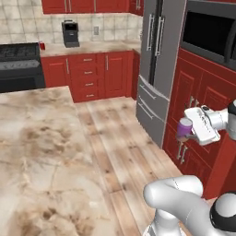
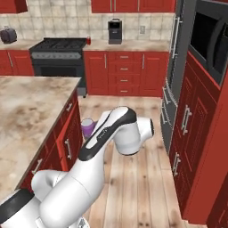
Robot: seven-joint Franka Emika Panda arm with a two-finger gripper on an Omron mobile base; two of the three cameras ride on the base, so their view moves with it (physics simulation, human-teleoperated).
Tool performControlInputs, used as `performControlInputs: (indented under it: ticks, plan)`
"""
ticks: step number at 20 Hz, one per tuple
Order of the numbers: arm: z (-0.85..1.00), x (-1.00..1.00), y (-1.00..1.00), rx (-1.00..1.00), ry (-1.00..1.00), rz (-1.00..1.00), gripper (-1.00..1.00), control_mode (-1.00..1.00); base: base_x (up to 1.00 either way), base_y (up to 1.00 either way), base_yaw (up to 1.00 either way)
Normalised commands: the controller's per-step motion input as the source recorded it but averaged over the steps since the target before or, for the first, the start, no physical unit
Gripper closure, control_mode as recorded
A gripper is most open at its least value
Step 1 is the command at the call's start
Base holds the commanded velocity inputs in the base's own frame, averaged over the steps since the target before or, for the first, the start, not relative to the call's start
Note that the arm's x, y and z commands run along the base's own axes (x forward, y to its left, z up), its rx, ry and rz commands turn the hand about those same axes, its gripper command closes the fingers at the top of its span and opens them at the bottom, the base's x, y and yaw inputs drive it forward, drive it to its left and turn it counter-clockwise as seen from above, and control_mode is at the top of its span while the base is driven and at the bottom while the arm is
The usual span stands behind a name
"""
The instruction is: Four empty soda cans are scattered around the kitchen. Gather all the cans and cluster them next to the stove for recycling.
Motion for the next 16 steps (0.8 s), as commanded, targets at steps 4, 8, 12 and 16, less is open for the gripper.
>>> performControlInputs:
  ticks: [4, 8, 12, 16]
  plan:
    - [0.00, 0.00, 0.00, 0.00, 0.00, 0.00, 1.00, 1.00, 1.00, 0.17, 0.00]
    - [0.00, 0.00, 0.00, 0.00, 0.00, 0.00, 1.00, 1.00, 1.00, 0.04, 0.00]
    - [0.00, 0.00, 0.00, 0.00, 0.00, 0.00, 1.00, 1.00, 1.00, 0.10, 0.00]
    - [0.00, 0.00, 0.00, 0.00, 0.00, 0.00, 1.00, 1.00, 1.00, 0.12, 0.00]
